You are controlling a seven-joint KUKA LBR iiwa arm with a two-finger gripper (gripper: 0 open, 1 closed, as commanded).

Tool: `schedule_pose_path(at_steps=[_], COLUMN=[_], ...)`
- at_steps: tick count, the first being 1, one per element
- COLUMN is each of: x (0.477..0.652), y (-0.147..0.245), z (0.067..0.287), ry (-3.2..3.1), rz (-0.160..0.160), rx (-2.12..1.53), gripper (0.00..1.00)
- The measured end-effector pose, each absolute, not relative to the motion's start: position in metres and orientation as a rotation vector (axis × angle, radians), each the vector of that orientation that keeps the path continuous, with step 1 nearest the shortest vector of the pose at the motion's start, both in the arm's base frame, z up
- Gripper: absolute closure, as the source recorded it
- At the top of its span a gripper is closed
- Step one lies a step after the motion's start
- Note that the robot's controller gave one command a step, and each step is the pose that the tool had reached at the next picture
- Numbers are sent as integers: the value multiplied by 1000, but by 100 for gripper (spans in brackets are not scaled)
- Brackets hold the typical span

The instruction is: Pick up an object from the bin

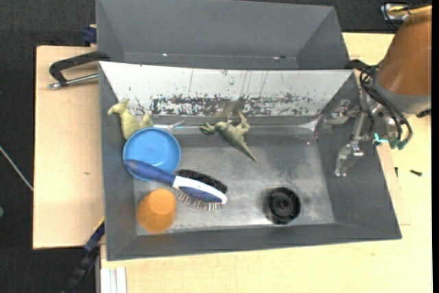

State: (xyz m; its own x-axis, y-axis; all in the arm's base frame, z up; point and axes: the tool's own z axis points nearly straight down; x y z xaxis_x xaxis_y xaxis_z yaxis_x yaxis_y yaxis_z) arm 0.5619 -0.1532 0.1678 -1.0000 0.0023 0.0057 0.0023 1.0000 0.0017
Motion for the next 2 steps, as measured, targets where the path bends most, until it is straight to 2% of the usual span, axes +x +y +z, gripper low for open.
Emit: schedule_pose_path(at_steps=[1,2], x=[514,509], y=[-38,-53], z=[159,85], ry=[-3135,-3122], rz=[-8,-2], rx=[150,339], gripper=[0,0])
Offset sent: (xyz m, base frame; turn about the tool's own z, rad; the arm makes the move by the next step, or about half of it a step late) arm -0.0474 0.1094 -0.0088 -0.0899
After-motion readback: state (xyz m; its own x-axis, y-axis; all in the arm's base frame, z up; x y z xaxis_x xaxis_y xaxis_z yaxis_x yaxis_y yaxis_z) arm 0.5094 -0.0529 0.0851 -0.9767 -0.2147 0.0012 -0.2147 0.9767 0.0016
